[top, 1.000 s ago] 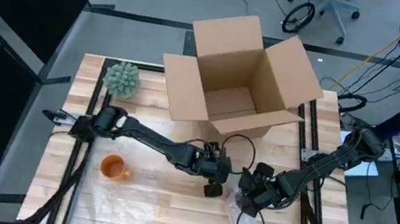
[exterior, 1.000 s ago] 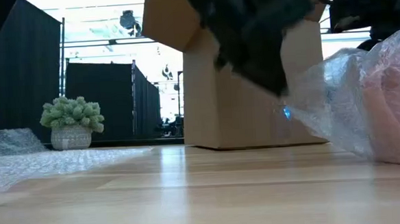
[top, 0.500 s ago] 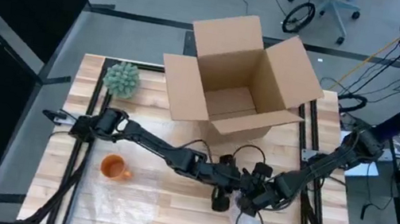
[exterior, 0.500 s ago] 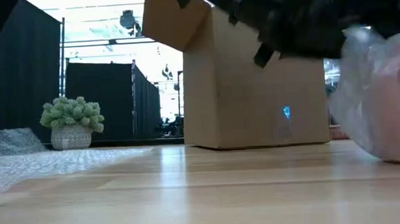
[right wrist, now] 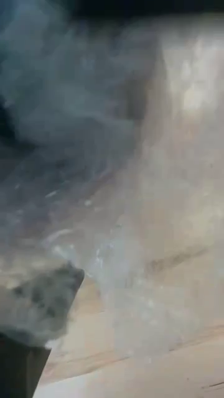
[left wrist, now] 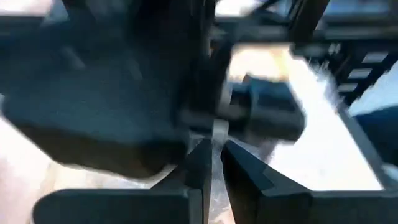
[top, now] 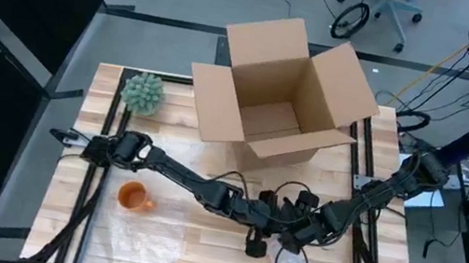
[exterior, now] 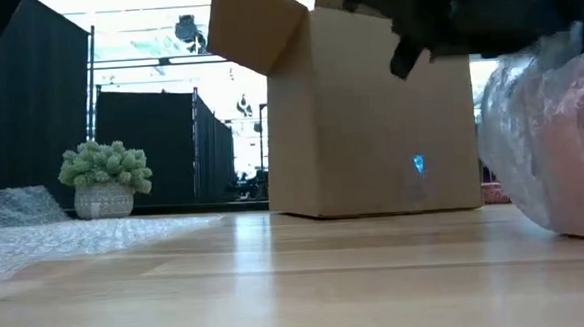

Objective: Wrap mug
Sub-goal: Wrap the pink mug with bubble wrap

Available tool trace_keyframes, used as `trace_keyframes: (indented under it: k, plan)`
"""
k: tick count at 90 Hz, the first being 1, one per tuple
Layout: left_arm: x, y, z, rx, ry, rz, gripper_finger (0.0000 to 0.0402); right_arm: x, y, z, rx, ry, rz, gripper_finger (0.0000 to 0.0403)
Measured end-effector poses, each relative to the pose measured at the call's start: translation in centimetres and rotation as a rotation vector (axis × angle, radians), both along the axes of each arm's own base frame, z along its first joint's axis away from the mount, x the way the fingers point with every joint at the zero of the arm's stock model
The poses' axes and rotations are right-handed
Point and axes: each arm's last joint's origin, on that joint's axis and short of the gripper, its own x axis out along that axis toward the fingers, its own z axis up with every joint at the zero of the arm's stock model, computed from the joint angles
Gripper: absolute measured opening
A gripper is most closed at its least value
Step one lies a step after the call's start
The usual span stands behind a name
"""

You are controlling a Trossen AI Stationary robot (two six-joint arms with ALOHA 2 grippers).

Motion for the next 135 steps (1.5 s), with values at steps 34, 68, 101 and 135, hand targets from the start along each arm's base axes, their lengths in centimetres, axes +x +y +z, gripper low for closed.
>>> trace_keyframes:
  k: [34,68,101,135]
  plan:
    - [0.3,0.5,-1.1,-0.012,0.034,0.021,0.0026,0.3,0.3,2.0,-0.008,0.014,0.021,0.0258]
    - [0.3,0.6,-1.3,-0.005,0.042,0.027,0.0026,-0.6,0.3,9.2,-0.001,0.032,0.029,0.0258]
    - [0.4,0.6,-1.1,-0.006,0.034,0.029,0.0026,-1.4,-0.6,6.5,-0.026,-0.092,-0.105,0.0258]
    - [0.4,0.6,-1.1,-0.007,0.026,0.031,0.0026,-2.4,-0.9,1.3,0.083,-0.092,-0.133,0.0258]
